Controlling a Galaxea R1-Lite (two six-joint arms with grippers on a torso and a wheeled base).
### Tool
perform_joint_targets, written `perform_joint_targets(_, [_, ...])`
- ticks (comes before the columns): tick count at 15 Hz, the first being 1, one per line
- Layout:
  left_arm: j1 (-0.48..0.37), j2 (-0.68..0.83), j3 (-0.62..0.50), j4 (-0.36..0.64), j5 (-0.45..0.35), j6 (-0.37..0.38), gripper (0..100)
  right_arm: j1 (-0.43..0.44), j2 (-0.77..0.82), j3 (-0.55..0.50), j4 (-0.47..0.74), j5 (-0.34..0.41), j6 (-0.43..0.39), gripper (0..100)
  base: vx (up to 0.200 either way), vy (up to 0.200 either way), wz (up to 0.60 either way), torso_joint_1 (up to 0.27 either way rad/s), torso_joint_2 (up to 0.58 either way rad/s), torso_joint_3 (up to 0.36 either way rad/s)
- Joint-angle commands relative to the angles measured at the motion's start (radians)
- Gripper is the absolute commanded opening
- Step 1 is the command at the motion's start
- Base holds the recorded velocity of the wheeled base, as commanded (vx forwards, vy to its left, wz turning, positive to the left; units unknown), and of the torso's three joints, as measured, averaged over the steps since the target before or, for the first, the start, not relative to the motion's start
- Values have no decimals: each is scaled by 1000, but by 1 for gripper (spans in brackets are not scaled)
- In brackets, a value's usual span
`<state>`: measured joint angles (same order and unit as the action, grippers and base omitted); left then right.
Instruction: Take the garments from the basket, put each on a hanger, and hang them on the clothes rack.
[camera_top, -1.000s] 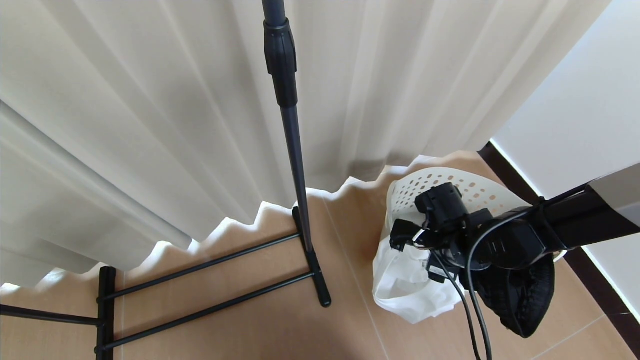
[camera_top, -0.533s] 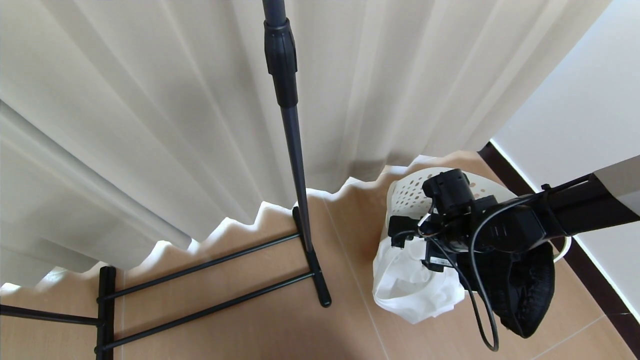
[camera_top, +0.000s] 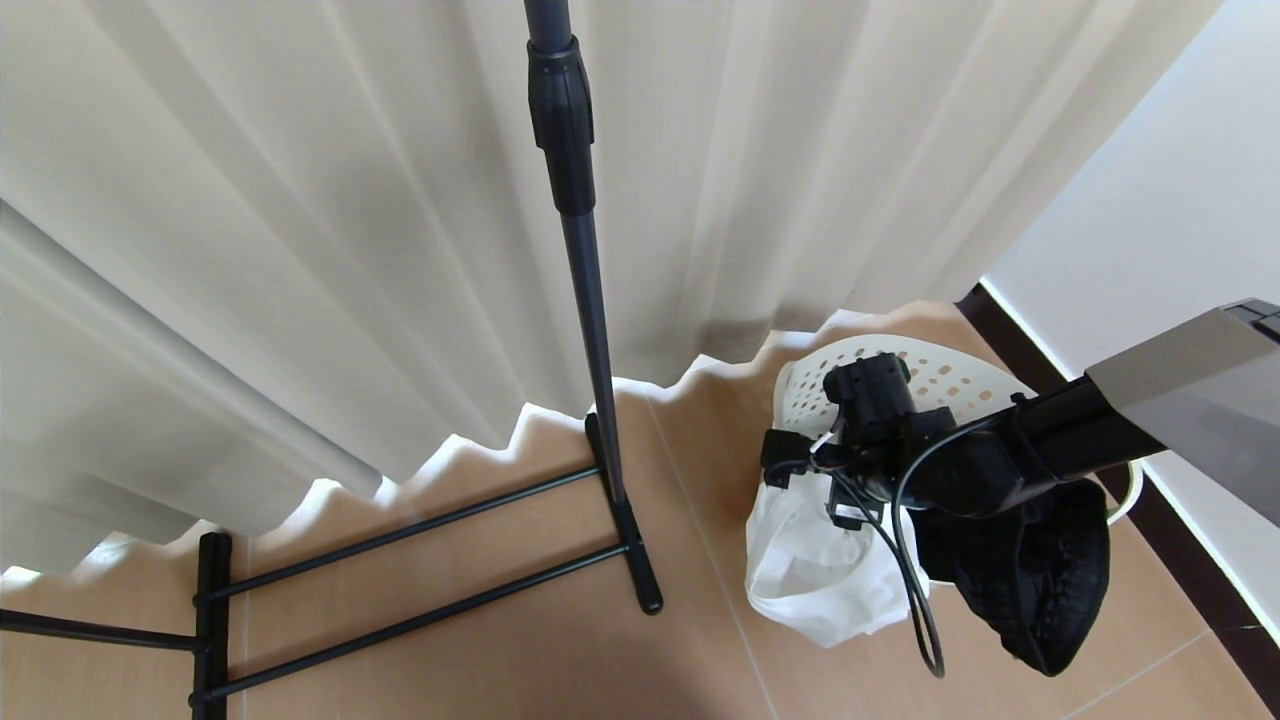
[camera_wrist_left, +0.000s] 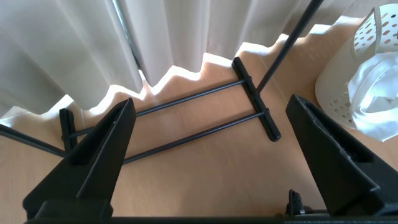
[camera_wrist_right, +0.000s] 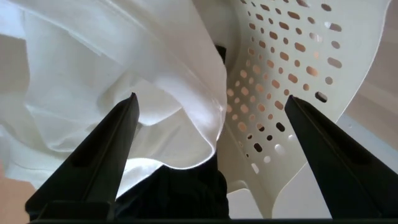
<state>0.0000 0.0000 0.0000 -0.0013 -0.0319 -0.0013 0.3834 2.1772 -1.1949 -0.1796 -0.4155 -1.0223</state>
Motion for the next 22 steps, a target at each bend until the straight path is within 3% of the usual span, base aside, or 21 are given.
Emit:
perform_joint_targets(1, [0, 0, 0, 0, 0, 0, 100, -5, 29, -8, -3, -14, -2, 100, 0, 0, 0, 0, 0, 0])
perform_joint_targets(11, [0, 0, 0, 0, 0, 0, 100, -12, 64, -48, -106, -43, 2, 100, 0, 0, 0, 0, 0, 0])
perform_joint_targets(12, [0, 0, 0, 0, 0, 0, 100, -12, 64, -48, -106, -48, 2, 0, 0, 0, 0, 0, 0, 0])
perform_joint_targets(14, [0, 0, 0, 0, 0, 0, 100, -12, 67, -48, -107, -86, 5, 0, 0, 0, 0, 0, 0, 0])
perform_joint_targets(17, [0, 0, 0, 0, 0, 0, 100, -8, 39, -34, -106, -86, 30, 0, 0, 0, 0, 0, 0, 0])
perform_joint_targets(20, [0, 0, 0, 0, 0, 0, 100, 29, -59, 54, -103, -88, 133, 0, 0, 0, 0, 0, 0, 0])
perform_joint_targets(21, [0, 0, 0, 0, 0, 0, 100, 61, -162, 149, -95, -89, 237, 0, 0, 0, 0, 0, 0, 0])
perform_joint_targets(22, [0, 0, 0, 0, 0, 0, 100, 61, -162, 149, -95, -89, 237, 0, 0, 0, 0, 0, 0, 0])
